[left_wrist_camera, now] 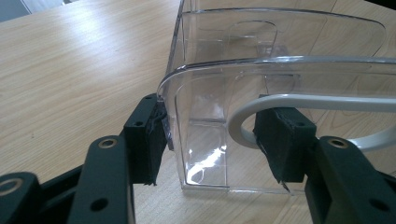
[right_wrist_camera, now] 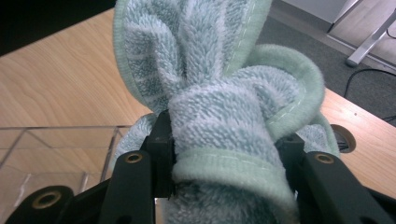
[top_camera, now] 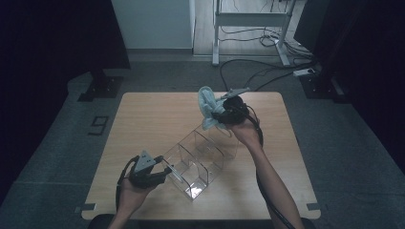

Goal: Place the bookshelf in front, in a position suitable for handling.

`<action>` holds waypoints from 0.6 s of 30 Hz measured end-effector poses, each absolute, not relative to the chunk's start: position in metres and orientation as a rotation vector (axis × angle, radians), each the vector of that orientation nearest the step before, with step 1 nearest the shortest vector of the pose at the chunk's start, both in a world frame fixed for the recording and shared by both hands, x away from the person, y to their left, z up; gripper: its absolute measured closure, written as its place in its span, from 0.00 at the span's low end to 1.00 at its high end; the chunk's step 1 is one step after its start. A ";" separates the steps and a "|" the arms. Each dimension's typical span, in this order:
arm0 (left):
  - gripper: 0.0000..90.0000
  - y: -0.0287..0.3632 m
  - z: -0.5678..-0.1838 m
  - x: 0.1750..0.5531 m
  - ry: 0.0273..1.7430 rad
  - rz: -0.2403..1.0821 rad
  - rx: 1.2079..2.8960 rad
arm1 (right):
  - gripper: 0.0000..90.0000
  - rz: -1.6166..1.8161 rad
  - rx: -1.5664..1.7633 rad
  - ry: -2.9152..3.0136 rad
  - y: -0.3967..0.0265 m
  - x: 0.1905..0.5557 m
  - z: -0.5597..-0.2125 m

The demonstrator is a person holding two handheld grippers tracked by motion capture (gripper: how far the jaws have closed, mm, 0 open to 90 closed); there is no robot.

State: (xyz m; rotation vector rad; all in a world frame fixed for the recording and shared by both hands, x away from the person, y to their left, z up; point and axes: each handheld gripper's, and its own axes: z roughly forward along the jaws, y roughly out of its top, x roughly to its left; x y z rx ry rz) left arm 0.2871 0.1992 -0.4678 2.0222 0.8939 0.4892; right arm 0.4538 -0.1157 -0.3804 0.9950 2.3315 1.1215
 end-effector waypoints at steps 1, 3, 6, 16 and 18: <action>0.50 0.199 -0.468 0.287 0.894 0.489 2.022 | 0.59 1.082 0.988 2.342 -0.111 0.458 -0.386; 0.50 0.199 -0.468 0.287 0.894 0.489 2.021 | 0.59 1.064 0.987 2.351 -0.107 0.460 -0.390; 0.50 0.199 -0.468 0.287 0.894 0.488 2.021 | 0.60 1.030 0.979 2.361 -0.104 0.462 -0.392; 0.50 0.198 -0.467 0.287 0.921 0.498 2.017 | 0.61 0.971 0.945 2.369 -0.105 0.454 -0.391; 0.51 0.197 -0.467 0.287 0.924 0.499 2.018 | 0.61 0.979 0.948 2.369 -0.111 0.450 -0.391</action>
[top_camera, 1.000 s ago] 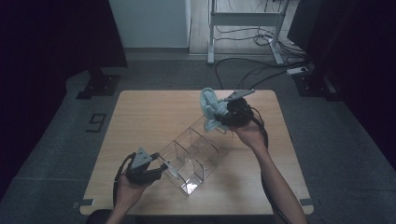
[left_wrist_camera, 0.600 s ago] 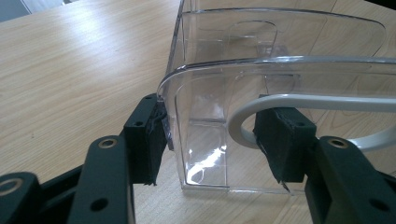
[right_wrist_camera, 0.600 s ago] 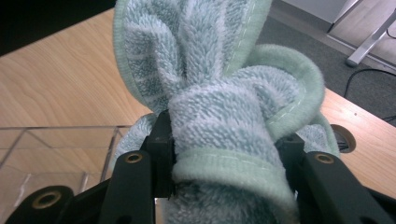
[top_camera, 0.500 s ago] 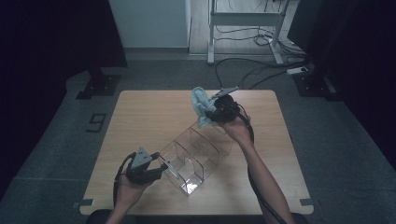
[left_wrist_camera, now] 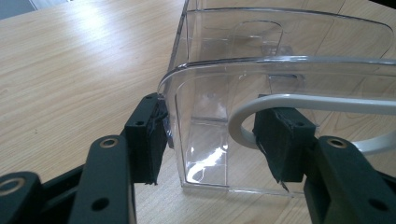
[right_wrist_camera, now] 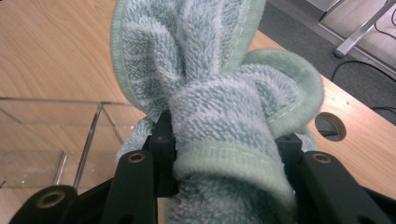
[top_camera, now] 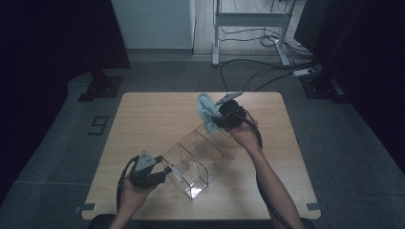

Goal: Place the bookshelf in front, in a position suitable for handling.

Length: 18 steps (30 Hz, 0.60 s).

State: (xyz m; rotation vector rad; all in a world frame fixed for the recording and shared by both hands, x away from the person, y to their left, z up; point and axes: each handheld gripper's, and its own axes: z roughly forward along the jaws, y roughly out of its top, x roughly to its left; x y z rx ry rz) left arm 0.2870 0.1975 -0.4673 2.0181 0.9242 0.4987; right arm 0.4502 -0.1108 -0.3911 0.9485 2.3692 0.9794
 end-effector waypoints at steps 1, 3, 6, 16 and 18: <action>0.51 0.197 -0.467 0.287 0.927 0.498 2.016 | 0.61 0.982 0.949 2.370 -0.113 0.449 -0.391; 0.51 0.197 -0.468 0.287 0.928 0.497 2.012 | 0.61 0.987 0.946 2.369 -0.117 0.446 -0.391; 0.51 0.197 -0.468 0.287 0.929 0.497 2.011 | 0.61 0.983 0.943 2.370 -0.123 0.440 -0.391; 0.51 0.198 -0.468 0.287 0.924 0.494 2.013 | 0.61 1.024 0.958 2.362 -0.144 0.424 -0.396; 0.51 0.198 -0.468 0.286 0.925 0.491 2.012 | 0.61 1.034 0.954 2.360 -0.149 0.420 -0.397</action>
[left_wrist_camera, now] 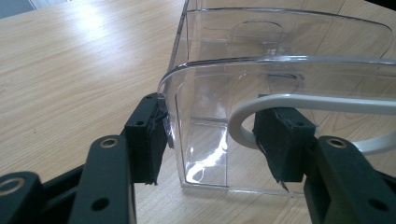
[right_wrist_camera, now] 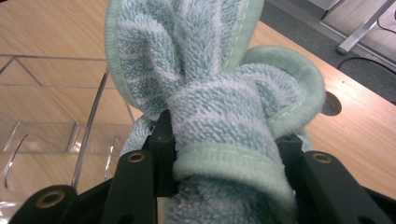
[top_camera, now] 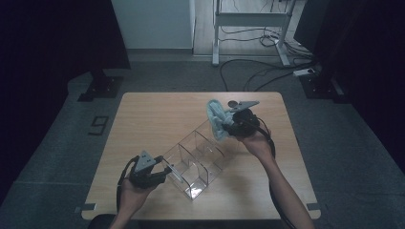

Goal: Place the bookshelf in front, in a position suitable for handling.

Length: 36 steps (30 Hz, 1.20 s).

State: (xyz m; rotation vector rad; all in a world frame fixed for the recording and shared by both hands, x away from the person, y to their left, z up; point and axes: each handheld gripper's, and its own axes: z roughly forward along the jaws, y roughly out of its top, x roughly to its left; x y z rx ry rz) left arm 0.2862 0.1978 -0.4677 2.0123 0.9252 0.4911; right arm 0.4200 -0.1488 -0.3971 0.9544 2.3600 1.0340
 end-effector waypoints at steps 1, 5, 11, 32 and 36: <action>0.51 0.198 -0.468 0.286 0.925 0.491 2.012 | 0.61 1.034 0.954 2.360 -0.149 0.420 -0.397; 0.51 0.198 -0.468 0.286 0.923 0.492 2.014 | 0.61 1.056 0.964 2.349 -0.158 0.410 -0.400; 0.50 0.198 -0.468 0.286 0.924 0.488 2.013 | 0.60 1.081 0.973 2.338 -0.168 0.402 -0.404; 0.50 0.199 -0.468 0.287 0.919 0.480 2.014 | 0.60 1.147 1.021 2.328 -0.202 0.377 -0.426; 0.50 0.198 -0.468 0.286 0.921 0.481 2.014 | 0.60 1.149 1.028 2.329 -0.205 0.374 -0.432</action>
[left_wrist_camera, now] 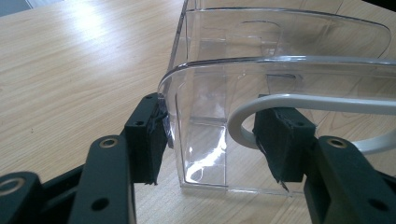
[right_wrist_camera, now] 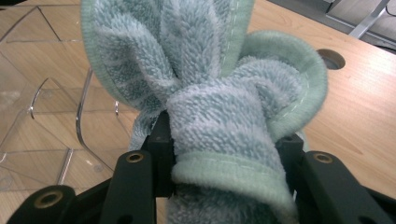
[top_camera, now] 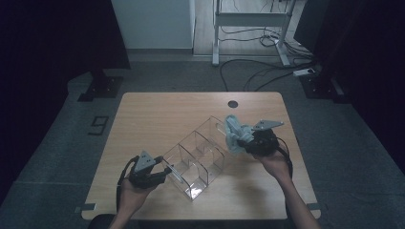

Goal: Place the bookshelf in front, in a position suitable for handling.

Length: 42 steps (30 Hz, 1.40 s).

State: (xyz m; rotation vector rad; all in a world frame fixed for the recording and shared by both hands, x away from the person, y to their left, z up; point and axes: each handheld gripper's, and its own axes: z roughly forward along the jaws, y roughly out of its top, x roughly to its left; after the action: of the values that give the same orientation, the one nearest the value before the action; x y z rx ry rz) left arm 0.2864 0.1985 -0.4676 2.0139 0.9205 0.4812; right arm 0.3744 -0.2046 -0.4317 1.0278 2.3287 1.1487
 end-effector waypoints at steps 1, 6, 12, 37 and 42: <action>0.50 0.198 -0.468 0.286 0.920 0.481 2.014 | 0.60 1.150 1.033 2.329 -0.205 0.374 -0.433; 0.50 0.199 -0.468 0.286 0.919 0.482 2.014 | 0.60 1.146 1.053 2.339 -0.209 0.372 -0.441; 0.50 0.198 -0.468 0.286 0.919 0.484 2.014 | 0.60 1.114 1.065 2.363 -0.210 0.373 -0.452; 0.50 0.198 -0.468 0.287 0.916 0.479 2.014 | 0.58 0.856 1.083 2.495 -0.189 0.387 -0.510; 0.50 0.198 -0.468 0.286 0.916 0.479 2.015 | 0.58 0.800 1.076 2.515 -0.184 0.389 -0.520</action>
State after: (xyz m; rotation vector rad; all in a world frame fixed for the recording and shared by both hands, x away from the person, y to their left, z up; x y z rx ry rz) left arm 0.2865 0.1981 -0.4677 2.0148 0.9156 0.4793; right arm 0.3889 -0.1843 -0.5203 1.0760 2.5154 0.8003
